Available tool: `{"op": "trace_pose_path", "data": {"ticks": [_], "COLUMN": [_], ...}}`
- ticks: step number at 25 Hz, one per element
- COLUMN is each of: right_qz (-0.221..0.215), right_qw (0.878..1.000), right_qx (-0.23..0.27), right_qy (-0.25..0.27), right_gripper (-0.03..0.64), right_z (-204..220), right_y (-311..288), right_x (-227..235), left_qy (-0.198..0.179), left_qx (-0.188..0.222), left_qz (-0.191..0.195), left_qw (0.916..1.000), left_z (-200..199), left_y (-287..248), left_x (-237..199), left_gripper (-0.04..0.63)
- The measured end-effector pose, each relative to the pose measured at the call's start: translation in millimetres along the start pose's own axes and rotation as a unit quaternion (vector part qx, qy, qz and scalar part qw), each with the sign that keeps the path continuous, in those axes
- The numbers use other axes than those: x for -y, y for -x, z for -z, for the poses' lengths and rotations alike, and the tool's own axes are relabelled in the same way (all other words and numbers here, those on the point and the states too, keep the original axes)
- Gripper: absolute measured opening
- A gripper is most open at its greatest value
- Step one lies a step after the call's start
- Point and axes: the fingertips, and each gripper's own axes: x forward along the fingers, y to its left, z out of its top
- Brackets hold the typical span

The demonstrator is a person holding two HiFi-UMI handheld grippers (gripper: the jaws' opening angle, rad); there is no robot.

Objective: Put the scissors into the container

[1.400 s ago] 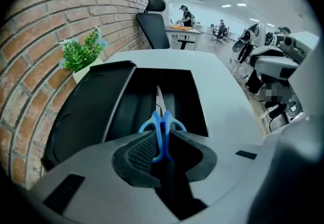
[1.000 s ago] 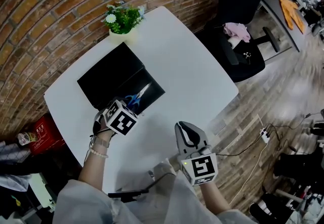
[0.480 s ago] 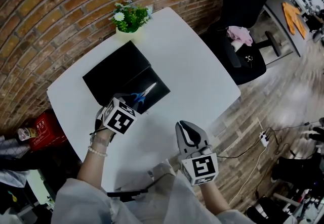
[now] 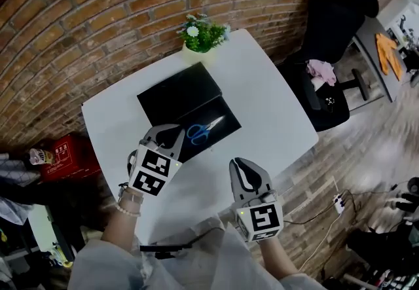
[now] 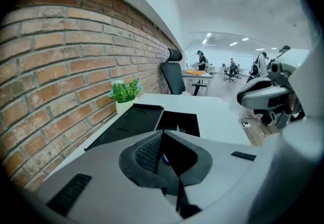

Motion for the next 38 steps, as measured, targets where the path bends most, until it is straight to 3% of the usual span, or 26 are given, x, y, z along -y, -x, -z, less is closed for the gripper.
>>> {"op": "trace_pose_path", "data": {"ticks": [5, 13, 25, 31, 38], "right_qz": [-0.029, -0.065, -0.106, -0.121, -0.127], "right_qw": [0.999, 0.995, 0.989, 0.986, 0.984], "right_qx": [0.014, 0.051, 0.065, 0.064, 0.068], "right_qy": [0.028, 0.059, 0.085, 0.099, 0.103], "right_gripper": [0.057, 0.057, 0.057, 0.057, 0.057], "right_z": [-24.7, -65.6, -93.4, -93.7, -91.3], "right_y": [-2.9, -5.3, 4.2, 5.4, 4.2], "right_x": [-39.1, -99.8, -166.9, -188.1, -195.8], "left_qy": [0.012, 0.031, 0.033, 0.068, 0.074], "left_qx": [0.061, 0.125, 0.166, 0.182, 0.183], "left_qz": [-0.043, -0.100, -0.140, -0.156, -0.159], "left_qw": [0.9971, 0.9866, 0.9757, 0.9684, 0.9673], "left_z": [-16.5, -14.0, 7.0, 17.8, 25.3], "left_y": [65.1, 162.7, 261.8, 287.9, 295.0], "left_x": [-18.0, -37.3, -30.7, -31.7, -31.7], "left_gripper": [0.018, 0.018, 0.018, 0.018, 0.018]}}
